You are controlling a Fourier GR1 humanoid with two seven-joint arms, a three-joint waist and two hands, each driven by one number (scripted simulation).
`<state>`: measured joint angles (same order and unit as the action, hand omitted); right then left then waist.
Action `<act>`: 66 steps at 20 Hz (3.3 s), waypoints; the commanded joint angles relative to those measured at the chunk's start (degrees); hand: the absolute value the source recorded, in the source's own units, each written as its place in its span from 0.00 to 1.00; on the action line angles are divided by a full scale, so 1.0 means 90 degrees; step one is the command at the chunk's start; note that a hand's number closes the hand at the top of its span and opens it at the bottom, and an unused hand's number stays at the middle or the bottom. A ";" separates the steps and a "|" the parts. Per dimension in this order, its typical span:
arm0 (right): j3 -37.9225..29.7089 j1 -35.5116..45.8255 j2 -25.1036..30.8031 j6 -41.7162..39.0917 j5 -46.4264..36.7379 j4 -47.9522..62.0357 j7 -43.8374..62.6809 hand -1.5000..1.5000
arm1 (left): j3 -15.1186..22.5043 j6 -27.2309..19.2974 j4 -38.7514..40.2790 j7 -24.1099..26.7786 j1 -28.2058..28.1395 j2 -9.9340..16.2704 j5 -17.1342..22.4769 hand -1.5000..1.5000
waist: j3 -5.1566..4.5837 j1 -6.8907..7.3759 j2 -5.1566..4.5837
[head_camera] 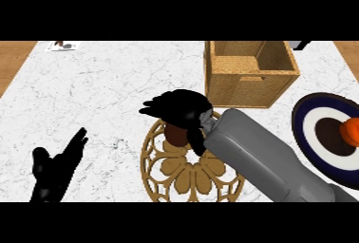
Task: Pick the cupcake from the placemat and place it in the basket
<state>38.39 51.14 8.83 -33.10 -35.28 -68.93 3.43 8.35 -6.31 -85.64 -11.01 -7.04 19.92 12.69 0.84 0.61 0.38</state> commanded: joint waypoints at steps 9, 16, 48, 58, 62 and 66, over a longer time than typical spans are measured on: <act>0.0217 -0.0129 -0.0395 -0.0020 -0.0728 0.0717 -0.0103 0.00 | 0.0007 -0.0099 0.0823 -0.0347 0.0175 -0.0287 -0.0220 0.50 | -0.0097 -0.0062 -0.0060; 0.0071 -0.0325 -0.0304 0.0257 -0.1039 0.0751 -0.0452 0.00 | -0.0183 0.0088 0.0659 -0.0426 0.0105 -0.0205 -0.0121 0.50 | -0.0095 -0.0061 -0.0049; 0.0169 -0.1080 -0.0979 0.4396 -0.0728 -0.0258 0.5449 1.00 | -0.0071 0.0168 0.0412 -0.0466 0.0038 -0.0387 -0.0462 0.50 | -0.0085 0.0276 -0.0039; -0.0448 0.0797 -0.0980 0.6638 -0.1176 -0.1764 0.7385 1.00 | -0.0052 0.0091 0.0323 -0.0649 -0.0039 -0.0479 -0.0476 0.50 | -0.0103 0.0121 0.0015; -0.0837 0.1312 -0.0978 0.5965 -0.1609 -0.1879 0.8129 1.00 | -0.0173 0.0109 0.0437 -0.0421 -0.0174 -0.0411 -0.0526 0.50 | -0.0107 -0.0048 0.0038; -0.1644 0.1860 -0.0978 0.5527 -0.1792 -0.1704 0.8192 1.00 | -0.0328 0.0239 0.0394 -0.0502 -0.0239 -0.0310 -0.0368 0.50 | -0.0103 -0.0077 0.0017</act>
<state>28.00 62.89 0.46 19.15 -49.20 -83.89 65.52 5.59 -4.70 -85.86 -13.45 -6.76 16.99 8.89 0.61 0.39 1.02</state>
